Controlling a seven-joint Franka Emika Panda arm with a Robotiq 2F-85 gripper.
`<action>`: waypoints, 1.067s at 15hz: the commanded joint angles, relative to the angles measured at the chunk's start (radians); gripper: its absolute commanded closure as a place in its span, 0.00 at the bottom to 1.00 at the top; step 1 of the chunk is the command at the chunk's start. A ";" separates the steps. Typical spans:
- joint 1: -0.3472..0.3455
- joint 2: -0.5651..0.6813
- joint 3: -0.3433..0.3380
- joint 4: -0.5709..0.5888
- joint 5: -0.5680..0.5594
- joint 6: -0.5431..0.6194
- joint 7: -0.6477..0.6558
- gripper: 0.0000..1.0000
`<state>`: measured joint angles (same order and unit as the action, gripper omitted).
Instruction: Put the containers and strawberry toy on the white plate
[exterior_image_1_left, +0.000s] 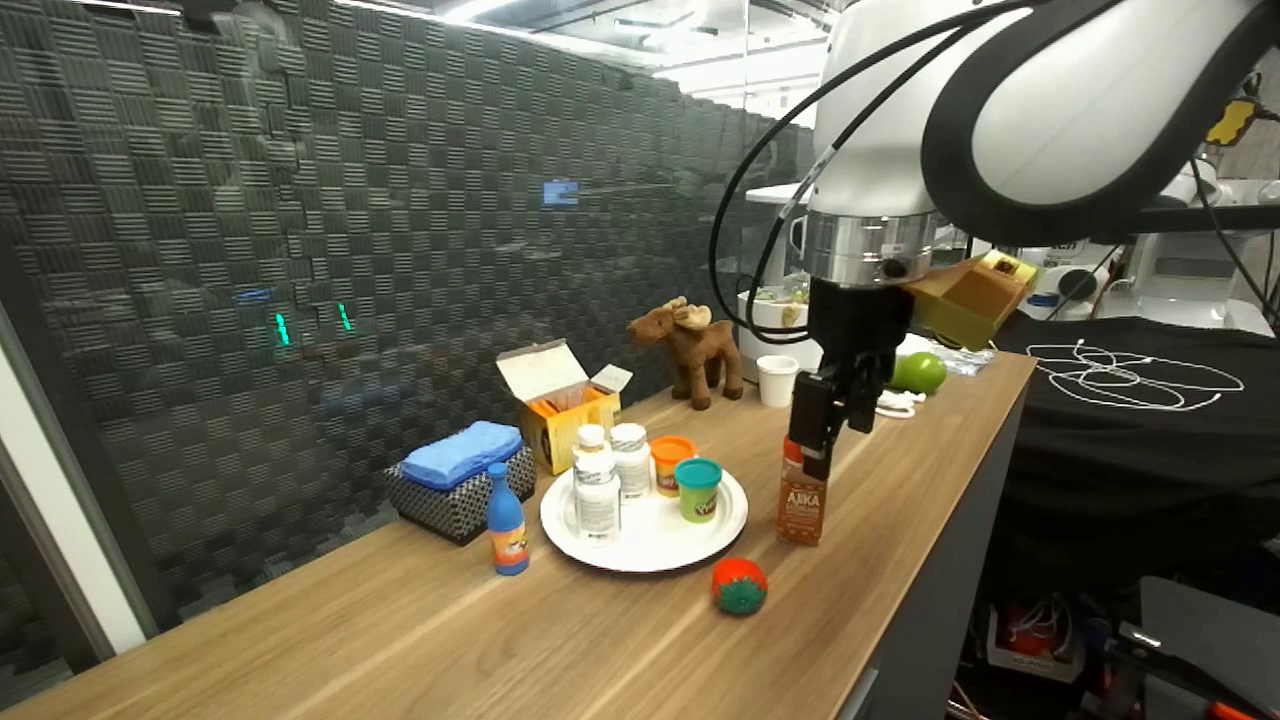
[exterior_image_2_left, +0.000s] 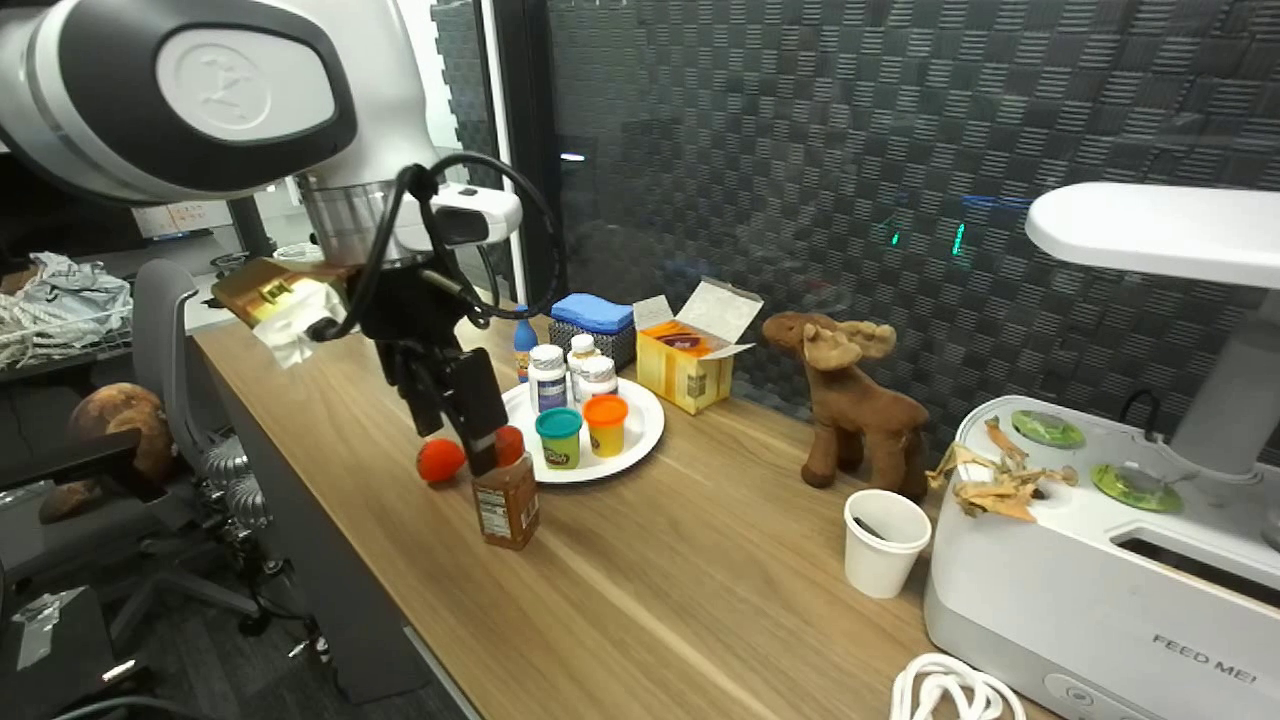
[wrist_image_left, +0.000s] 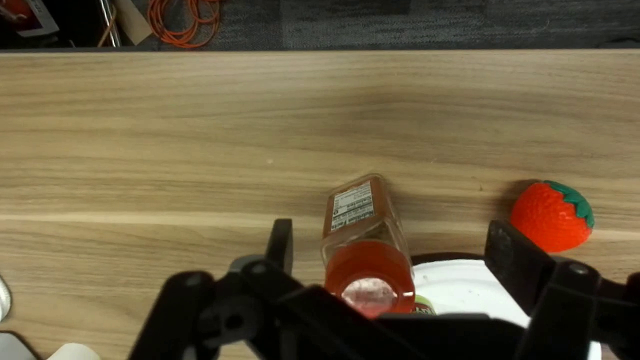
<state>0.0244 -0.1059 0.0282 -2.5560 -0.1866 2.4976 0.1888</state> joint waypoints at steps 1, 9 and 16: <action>-0.011 0.020 -0.001 0.018 0.018 0.062 -0.008 0.00; -0.031 0.102 -0.022 0.043 0.031 0.165 0.002 0.05; -0.030 0.087 -0.026 0.041 -0.003 0.161 0.052 0.63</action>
<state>-0.0080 0.0001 0.0054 -2.5189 -0.1725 2.6561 0.2030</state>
